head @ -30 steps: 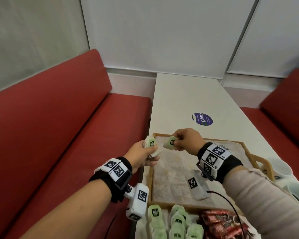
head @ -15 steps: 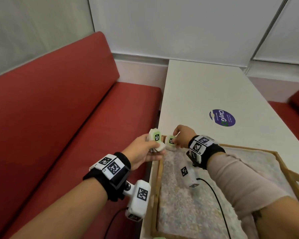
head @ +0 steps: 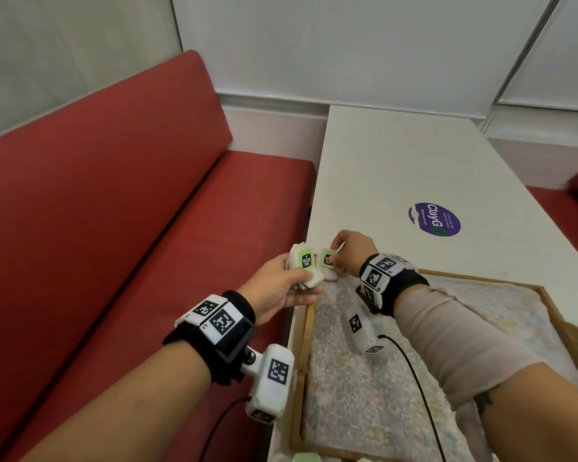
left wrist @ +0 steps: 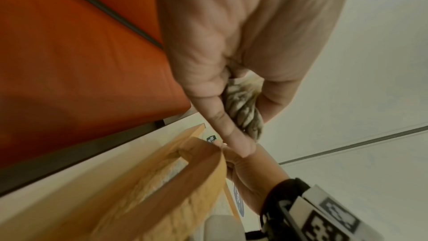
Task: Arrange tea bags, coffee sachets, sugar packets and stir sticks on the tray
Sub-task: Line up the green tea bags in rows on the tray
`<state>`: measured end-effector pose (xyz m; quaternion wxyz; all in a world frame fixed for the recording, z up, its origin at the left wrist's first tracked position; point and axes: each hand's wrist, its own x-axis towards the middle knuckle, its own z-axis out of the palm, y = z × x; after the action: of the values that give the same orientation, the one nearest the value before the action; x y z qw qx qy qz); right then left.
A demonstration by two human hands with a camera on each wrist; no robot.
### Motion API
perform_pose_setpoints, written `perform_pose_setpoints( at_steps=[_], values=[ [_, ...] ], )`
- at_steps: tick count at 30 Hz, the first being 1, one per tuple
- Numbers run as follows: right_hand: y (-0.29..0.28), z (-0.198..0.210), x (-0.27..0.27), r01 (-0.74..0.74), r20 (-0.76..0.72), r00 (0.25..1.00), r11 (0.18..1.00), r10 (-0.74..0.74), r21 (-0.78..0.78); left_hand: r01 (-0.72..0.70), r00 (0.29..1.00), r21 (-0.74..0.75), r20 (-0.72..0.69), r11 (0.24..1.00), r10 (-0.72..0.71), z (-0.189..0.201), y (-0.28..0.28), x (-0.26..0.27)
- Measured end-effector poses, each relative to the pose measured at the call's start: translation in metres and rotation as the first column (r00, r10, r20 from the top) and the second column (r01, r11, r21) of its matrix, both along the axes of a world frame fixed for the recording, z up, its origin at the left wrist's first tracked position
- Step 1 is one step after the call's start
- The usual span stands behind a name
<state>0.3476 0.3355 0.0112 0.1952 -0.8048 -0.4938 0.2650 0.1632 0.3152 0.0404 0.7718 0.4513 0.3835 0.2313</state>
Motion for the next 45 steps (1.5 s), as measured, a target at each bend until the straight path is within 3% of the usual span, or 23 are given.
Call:
perform_pose_setpoints(
  at_steps=[6,11,14,17,21,26,29,34,45],
  values=[
    [0.002,-0.001,-0.004,0.047,0.027,0.999,0.999,-0.046,-0.021,0.003,1.0,0.002,0.008,1.0,-0.003,0.0,-0.001,-0.003],
    [-0.007,0.009,0.001,0.008,0.135,0.991,1.0,-0.011,0.023,0.007,1.0,0.021,0.011,1.0,-0.008,0.001,0.0,-0.003],
    [-0.022,0.026,-0.002,-0.074,-0.038,0.996,0.99,0.08,0.123,0.003,1.0,0.041,0.008,0.999,-0.003,0.001,0.003,-0.004],
    [-0.043,0.046,-0.011,-0.236,-0.249,0.935,0.968,0.251,0.091,-0.004,1.0,0.061,0.001,0.998,0.004,0.0,0.005,-0.002],
    [-0.055,0.05,-0.016,-0.316,-0.328,0.888,0.946,0.322,0.071,-0.011,0.999,0.074,-0.032,0.997,0.013,-0.001,0.005,0.001],
    [-0.056,0.045,-0.016,-0.201,-0.493,0.84,0.974,0.226,0.104,0.017,1.0,0.094,-0.015,0.995,-0.016,-0.001,0.004,0.002],
    [-0.054,0.042,-0.014,-0.177,-0.495,0.846,0.98,0.199,0.091,0.023,1.0,0.113,-0.021,0.993,-0.021,-0.001,0.005,0.001],
    [-0.05,0.028,-0.004,0.096,-0.515,0.857,0.991,-0.036,0.092,-0.14,0.989,0.102,-0.035,0.985,0.144,-0.006,0.012,0.0],
    [-0.039,0.0,-0.015,0.23,-0.532,0.767,0.928,-0.359,-0.294,-0.161,0.986,0.076,-0.032,0.984,0.164,-0.014,0.019,-0.007]
  ],
)
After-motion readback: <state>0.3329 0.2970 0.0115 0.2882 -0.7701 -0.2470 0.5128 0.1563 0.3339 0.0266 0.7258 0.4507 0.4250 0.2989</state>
